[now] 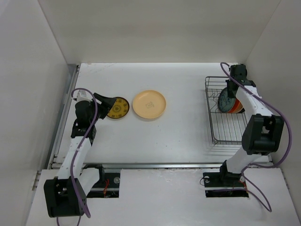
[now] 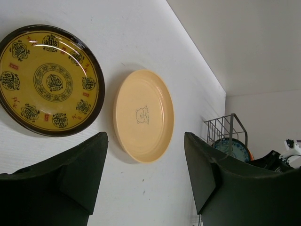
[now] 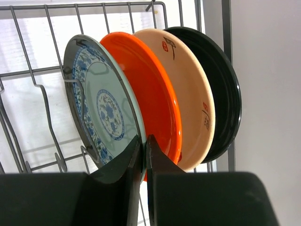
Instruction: Unload the plates from the dish rack
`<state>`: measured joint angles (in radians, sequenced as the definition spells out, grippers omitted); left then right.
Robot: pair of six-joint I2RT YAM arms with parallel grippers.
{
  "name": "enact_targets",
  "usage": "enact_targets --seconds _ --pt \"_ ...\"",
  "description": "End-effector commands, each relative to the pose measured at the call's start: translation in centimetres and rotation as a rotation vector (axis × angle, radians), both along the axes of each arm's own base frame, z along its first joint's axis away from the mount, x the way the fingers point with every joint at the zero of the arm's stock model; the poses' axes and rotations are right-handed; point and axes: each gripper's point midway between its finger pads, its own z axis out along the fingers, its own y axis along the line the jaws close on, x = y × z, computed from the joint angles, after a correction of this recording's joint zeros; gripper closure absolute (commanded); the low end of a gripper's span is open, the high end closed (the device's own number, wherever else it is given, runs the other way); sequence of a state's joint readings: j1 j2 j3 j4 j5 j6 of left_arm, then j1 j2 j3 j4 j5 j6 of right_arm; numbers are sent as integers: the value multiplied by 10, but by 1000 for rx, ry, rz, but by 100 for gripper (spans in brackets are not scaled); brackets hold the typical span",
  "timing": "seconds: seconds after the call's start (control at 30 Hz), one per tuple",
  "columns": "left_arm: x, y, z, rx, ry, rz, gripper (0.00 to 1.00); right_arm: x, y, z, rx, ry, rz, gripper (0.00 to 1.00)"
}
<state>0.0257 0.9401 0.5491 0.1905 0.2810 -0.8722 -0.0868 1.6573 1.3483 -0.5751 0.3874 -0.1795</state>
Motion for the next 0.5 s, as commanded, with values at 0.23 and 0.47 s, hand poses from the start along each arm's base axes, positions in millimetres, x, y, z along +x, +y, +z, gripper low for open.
enact_targets --seconds 0.23,0.47 --pt "1 -3 13 6 -61 -18 38 -3 -14 71 -72 -250 -78 100" --pt "0 -6 15 9 -73 -40 38 -19 -16 137 -88 -464 -106 100"
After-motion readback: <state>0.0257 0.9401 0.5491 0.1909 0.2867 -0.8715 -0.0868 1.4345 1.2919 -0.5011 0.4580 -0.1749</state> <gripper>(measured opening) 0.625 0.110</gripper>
